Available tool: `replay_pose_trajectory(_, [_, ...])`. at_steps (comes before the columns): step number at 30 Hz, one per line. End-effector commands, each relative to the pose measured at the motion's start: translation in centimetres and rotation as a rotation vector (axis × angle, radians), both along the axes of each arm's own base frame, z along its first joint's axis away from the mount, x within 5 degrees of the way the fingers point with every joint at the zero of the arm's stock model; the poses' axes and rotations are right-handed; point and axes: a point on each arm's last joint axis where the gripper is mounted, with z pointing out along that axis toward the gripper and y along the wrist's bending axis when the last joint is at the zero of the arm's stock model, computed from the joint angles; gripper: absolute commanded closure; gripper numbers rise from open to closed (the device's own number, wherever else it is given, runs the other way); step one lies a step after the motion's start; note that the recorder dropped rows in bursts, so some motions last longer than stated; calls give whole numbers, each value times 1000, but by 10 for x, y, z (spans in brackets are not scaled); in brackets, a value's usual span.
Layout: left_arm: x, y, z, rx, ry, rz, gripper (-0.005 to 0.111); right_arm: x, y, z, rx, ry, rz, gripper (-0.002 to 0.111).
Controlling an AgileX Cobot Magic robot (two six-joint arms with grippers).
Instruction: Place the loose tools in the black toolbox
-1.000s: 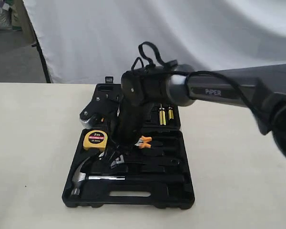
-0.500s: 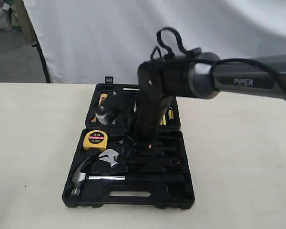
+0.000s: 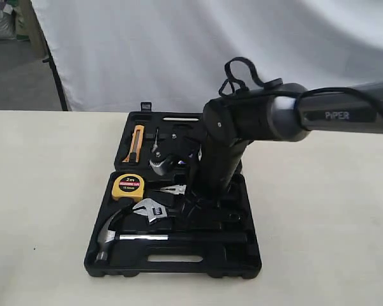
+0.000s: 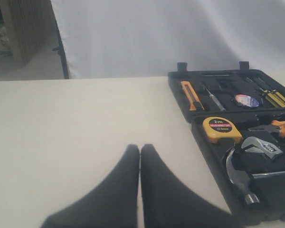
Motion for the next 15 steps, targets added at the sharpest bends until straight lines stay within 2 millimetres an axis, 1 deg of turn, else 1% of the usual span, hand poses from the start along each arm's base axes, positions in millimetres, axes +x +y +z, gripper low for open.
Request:
replay_pose_trajectory(1, [0,0,-1,-6,0,-4,106,-1,-12,62,65,-148,-13,109])
replay_pose_trajectory(4, [0,0,-1,-6,0,-4,106,-9,-21,100,120,-215,-31,109])
replay_pose_trajectory(6, [0,0,-1,-6,0,-4,106,-14,-26,120,158,-245,-48,109])
replay_pose_trajectory(9, [0,0,-1,-6,0,-4,106,-23,-34,143,198,-271,-72,109])
replay_pose_trajectory(12, [0,0,-1,-6,0,-4,106,-31,-42,160,213,-273,-96,109])
replay_pose_trajectory(14, [0,0,-1,-6,0,-4,106,-37,-48,167,221,-275,-105,109])
replay_pose_trajectory(15, [0,0,-1,-6,0,-4,106,-41,-51,168,224,-274,-112,109])
